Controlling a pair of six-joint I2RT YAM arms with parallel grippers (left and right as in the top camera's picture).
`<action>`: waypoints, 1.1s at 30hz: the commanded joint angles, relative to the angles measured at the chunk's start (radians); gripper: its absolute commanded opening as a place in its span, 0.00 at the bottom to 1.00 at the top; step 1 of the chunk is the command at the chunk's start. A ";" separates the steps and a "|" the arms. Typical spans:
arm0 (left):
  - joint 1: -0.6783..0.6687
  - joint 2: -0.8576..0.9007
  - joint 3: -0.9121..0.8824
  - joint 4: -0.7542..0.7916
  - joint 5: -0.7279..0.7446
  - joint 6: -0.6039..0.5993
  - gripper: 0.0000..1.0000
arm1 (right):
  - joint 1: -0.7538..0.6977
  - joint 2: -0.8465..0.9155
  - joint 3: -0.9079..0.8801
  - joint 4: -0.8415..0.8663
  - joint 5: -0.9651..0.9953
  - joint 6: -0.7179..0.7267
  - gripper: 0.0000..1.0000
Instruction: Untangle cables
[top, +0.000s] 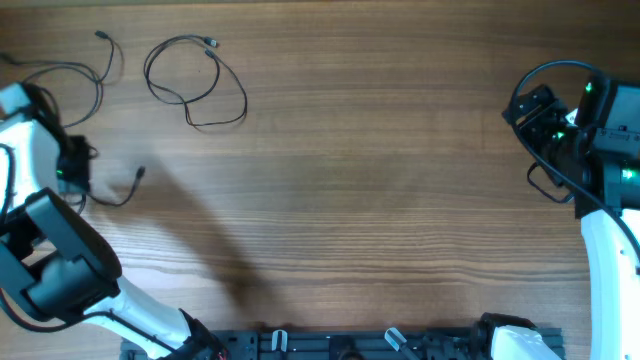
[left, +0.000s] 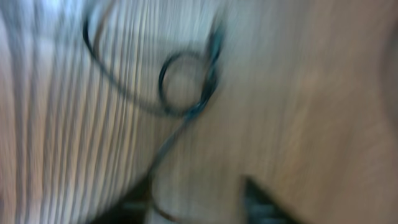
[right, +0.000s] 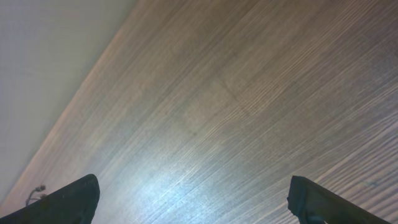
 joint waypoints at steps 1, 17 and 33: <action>-0.028 -0.009 -0.024 -0.024 0.109 0.070 1.00 | -0.002 -0.001 0.011 0.016 -0.009 0.023 1.00; -0.482 -0.955 -0.023 -0.159 0.132 0.498 1.00 | -0.002 -0.001 0.011 0.034 -0.008 0.037 1.00; -0.489 -1.559 -0.022 -0.576 0.132 0.498 1.00 | -0.002 -0.001 0.011 0.034 -0.008 0.038 1.00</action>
